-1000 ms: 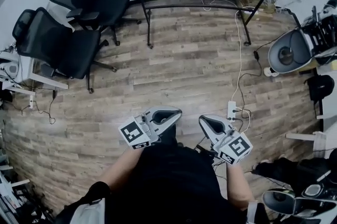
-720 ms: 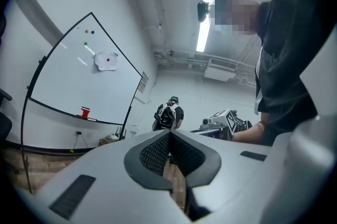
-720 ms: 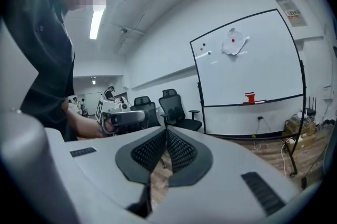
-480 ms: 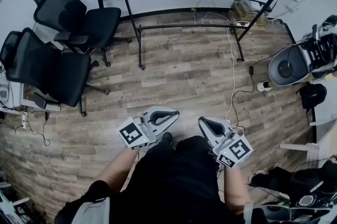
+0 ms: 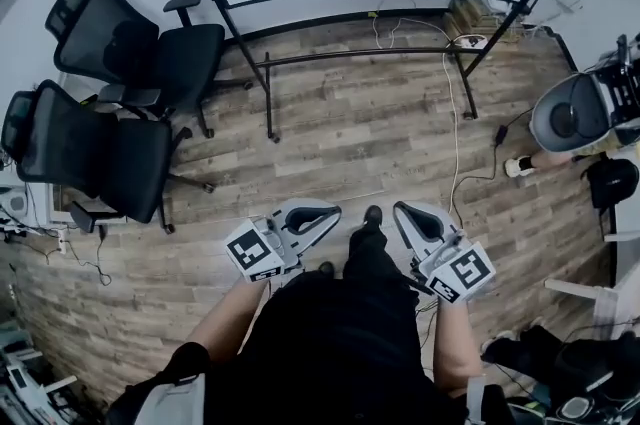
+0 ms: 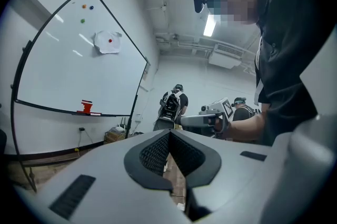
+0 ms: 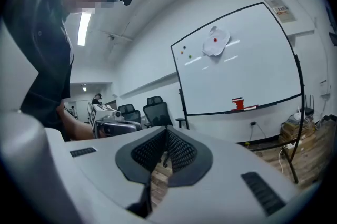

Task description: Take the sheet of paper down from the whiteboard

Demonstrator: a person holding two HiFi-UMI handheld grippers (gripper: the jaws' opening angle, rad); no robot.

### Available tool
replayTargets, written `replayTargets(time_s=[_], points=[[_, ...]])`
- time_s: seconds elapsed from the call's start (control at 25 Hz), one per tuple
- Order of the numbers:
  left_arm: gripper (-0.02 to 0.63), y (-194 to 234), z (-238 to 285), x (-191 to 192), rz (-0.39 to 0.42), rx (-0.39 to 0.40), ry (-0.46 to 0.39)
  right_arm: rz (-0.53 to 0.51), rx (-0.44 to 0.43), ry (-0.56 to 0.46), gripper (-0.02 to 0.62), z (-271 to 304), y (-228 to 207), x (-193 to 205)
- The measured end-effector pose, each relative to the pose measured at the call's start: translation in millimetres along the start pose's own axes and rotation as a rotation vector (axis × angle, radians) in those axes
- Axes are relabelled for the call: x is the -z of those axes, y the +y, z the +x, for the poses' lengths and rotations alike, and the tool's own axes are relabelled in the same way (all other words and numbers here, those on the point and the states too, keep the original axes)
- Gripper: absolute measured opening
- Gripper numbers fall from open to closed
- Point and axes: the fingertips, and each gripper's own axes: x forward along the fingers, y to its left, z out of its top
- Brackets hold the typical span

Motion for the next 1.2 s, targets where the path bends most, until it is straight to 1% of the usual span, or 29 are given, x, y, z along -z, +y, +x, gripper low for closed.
replayTargets(time_s=[0.12,0.24,0.36,0.52,0.64,0.72,0.84,0.92,1.04,1.12,1.2], points=[[0.009,34.0,29.0,-17.6,0.001,-0.037,-0.004,0.013,0.03,-0.025,0.018,-1.1,-68.8,-25.4],[0.009,70.0,62.2,-32.0,0.001,-0.072,0.006,0.013,0.024,-0.035,0.018,6.3,-124.0,-46.9],[0.009,99.5,100.6,-45.1,0.002,-0.096,0.008,0.021,-0.006,-0.035,0.018,17.0,-165.0,-55.8],[0.009,137.2,158.3,-47.3,0.041,-0.126,0.062,0.045,-0.051,-0.04,0.018,28.0,-216.8,-59.3],[0.009,162.9,190.0,-52.5,0.044,-0.135,0.066,0.052,-0.089,-0.03,0.018,38.8,-252.3,-58.4],[0.009,179.1,200.0,-55.3,0.044,-0.146,0.073,0.053,-0.105,-0.017,0.018,50.2,-271.8,-58.8],[0.009,203.4,198.3,-60.8,0.015,-0.175,0.065,0.063,-0.124,-0.013,0.018,73.1,-289.2,-66.2],[0.009,224.3,197.7,-67.8,-0.018,-0.191,0.033,0.064,-0.139,-0.014,0.018,91.9,-300.1,-72.2],[0.009,258.7,199.9,-78.2,-0.086,-0.196,-0.049,0.05,-0.155,0.017,0.018,121.2,-316.5,-75.1],[0.009,284.1,201.3,-82.6,-0.103,-0.194,-0.083,0.037,-0.155,0.035,0.018,140.2,-326.4,-78.3],[0.009,310.7,204.9,-88.8,-0.105,-0.184,-0.097,0.031,-0.142,0.047,0.018,159.0,-337.7,-84.5]])
